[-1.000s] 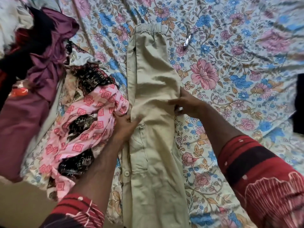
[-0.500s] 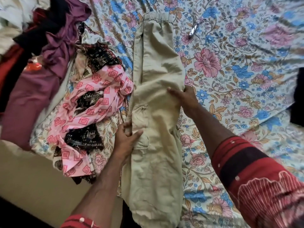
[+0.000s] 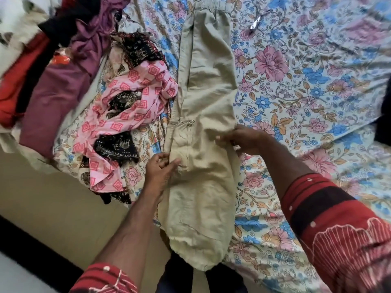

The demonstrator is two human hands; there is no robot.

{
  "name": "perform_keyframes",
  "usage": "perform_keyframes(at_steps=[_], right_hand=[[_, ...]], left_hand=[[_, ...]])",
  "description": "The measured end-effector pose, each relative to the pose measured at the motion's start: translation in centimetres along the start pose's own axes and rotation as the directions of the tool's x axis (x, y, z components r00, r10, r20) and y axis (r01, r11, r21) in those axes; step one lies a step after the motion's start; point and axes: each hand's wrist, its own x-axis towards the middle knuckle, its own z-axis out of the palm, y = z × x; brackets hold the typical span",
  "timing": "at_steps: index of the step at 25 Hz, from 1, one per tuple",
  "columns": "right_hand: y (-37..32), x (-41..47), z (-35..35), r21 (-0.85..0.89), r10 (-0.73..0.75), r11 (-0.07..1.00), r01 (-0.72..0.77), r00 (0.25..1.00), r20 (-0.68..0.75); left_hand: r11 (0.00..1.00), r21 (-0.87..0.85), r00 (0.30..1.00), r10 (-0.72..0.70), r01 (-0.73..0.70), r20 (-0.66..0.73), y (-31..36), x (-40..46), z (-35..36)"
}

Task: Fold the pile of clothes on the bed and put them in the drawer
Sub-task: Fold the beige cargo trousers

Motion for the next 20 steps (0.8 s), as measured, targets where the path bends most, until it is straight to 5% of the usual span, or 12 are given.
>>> perform_keyframes(at_steps=[1, 5, 7, 10, 12, 16, 18, 20], right_hand=[[0.2, -0.1, 0.1, -0.094, -0.031, 0.995, 0.029, 0.999, -0.024], [1.4, -0.9, 0.8, 0.070, -0.103, 0.991, 0.112, 0.988, -0.119], [2.9, -1.7, 1.5, -0.099, -0.078, 0.993, 0.067, 0.990, -0.115], [5.5, -3.1, 3.5, -0.214, -0.220, 0.969, 0.126, 0.839, -0.498], [7.4, -4.9, 6.1, -0.373, -0.345, 0.916, 0.145, 0.760, -0.551], [12.4, -8.6, 12.8, -0.576, -0.441, 0.815, -0.060, 0.581, -0.684], [14.9, -10.7, 16.1, -0.544, -0.397, 0.830, -0.123, 0.553, -0.732], [16.8, -11.9, 18.6, -0.416, -0.273, 0.903, -0.108, 0.603, -0.749]], left_hand=[[0.999, 0.038, 1.000, -0.006, 0.005, 0.022, -0.5, -0.6, -0.4], [0.962, 0.270, 0.997, 0.017, -0.035, 0.069, -4.0, -2.6, -2.0], [0.919, 0.391, 0.997, 0.015, -0.043, 0.074, -4.8, -3.2, -2.1], [0.940, 0.342, 1.000, -0.014, 0.009, 0.013, -5.4, -4.2, -2.9], [0.953, 0.302, 0.997, -0.053, 0.033, 0.056, -6.6, -5.4, -4.0], [0.887, 0.462, 0.991, -0.075, 0.017, 0.108, -9.7, -7.8, -5.1], [0.873, 0.487, 0.994, -0.063, 0.015, 0.084, -10.6, -8.9, -5.3], [0.930, 0.367, 0.995, -0.039, 0.002, 0.092, -10.7, -9.6, -5.9]])
